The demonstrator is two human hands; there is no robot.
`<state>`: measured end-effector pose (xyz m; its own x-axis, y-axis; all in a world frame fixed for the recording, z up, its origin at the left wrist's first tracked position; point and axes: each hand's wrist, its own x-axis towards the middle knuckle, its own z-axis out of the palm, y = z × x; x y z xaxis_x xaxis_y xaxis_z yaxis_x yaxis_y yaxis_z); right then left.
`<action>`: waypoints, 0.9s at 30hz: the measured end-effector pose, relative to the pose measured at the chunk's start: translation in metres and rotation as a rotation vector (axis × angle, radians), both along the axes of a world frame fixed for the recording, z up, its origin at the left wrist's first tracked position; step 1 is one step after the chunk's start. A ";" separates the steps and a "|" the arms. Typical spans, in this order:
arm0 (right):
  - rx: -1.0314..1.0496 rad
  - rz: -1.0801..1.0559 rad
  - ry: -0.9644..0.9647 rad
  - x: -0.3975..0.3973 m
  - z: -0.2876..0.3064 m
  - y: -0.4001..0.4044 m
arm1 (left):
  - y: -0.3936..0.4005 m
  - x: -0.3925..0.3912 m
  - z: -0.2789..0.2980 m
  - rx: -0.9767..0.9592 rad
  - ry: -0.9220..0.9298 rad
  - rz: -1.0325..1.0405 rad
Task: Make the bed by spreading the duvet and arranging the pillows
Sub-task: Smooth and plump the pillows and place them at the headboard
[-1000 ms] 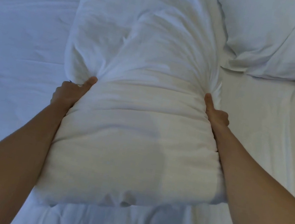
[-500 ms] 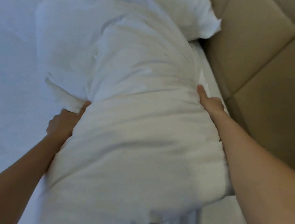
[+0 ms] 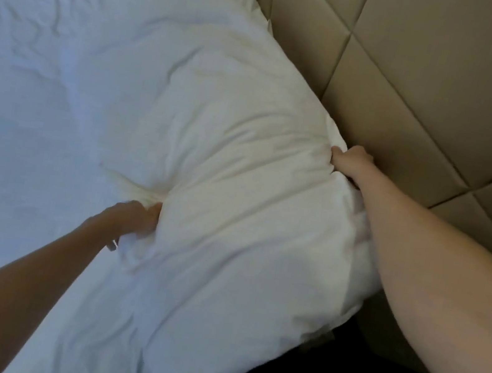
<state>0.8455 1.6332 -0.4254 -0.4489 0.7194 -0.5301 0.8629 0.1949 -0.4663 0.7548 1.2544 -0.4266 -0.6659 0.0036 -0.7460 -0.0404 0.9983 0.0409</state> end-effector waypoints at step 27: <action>-0.016 0.354 0.220 -0.134 0.245 -0.075 | 0.054 -0.178 0.226 0.376 0.319 -0.221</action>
